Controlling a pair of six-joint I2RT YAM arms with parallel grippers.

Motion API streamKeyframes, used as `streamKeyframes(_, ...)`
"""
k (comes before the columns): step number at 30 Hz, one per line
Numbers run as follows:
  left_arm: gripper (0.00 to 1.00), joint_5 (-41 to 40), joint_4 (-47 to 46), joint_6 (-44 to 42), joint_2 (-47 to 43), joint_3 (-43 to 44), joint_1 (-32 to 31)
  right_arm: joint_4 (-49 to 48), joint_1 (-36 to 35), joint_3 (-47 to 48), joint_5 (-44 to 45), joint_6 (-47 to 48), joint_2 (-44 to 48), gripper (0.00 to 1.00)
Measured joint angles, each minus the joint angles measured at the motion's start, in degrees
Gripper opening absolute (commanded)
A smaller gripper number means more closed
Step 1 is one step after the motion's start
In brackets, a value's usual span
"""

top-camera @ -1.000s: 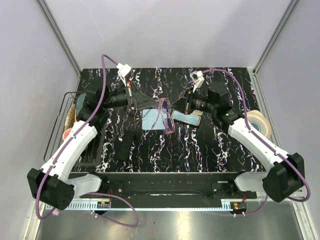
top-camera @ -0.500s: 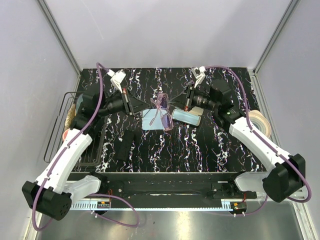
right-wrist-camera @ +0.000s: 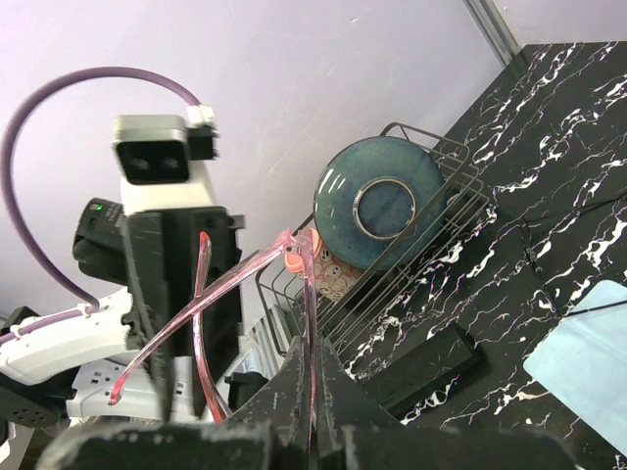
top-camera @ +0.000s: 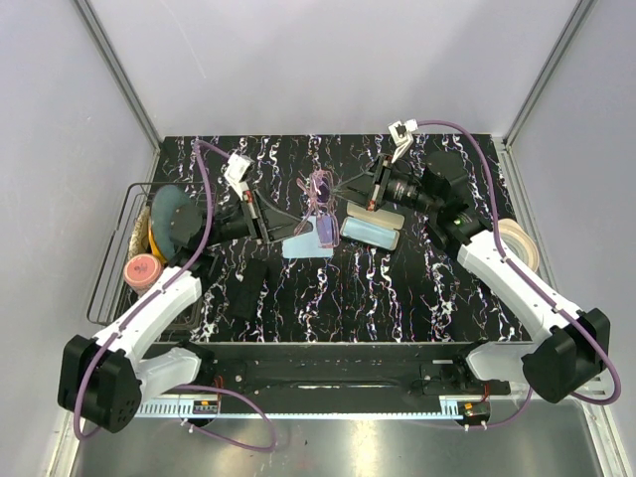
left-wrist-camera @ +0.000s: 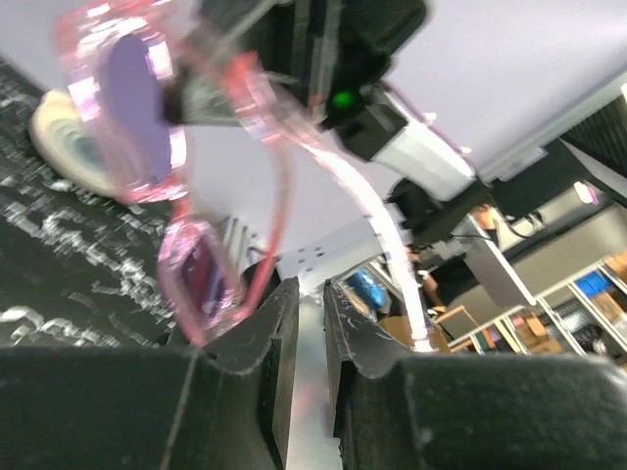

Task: Organize the sunglasses
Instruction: Fold the left temple of the sunglasses on the sunglasses.

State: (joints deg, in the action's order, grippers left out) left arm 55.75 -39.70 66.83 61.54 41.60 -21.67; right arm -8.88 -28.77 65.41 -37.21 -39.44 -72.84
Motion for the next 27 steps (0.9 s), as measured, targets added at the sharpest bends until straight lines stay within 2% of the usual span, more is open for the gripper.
streamKeyframes(3,0.24,0.68,-12.13,7.32,1.16,-0.02,-0.33,-0.31,0.0,0.0,0.0,-0.37,0.0,0.0)
streamKeyframes(7,0.23,0.61,-22.14,12.76,2.47,-0.02,-1.03,-0.37,0.0,0.0,0.0,-0.72,0.0,0.0)
streamKeyframes(12,0.23,0.31,-24.11,14.25,5.2,0.11,-3.45,-0.61,0.0,0.0,0.0,-0.96,0.0,0.0)
streamKeyframes(16,0.23,-1.11,-18.14,10.82,5.55,0.96,-4.79,-0.79,0.0,0.0,0.0,-0.96,0.07,0.0)
streamKeyframes(23,0.24,-9.05,8.02,-4.39,3.23,7.02,-6.05,-1.38,0.0,0.0,-1.2,-1.11,0.61,0.0)
streamKeyframes(27,0.25,-11.3,14.99,-8.46,2.93,8.66,-6.4,-1.95,0.04,-0.04,-1.55,-1.03,0.68,0.0)
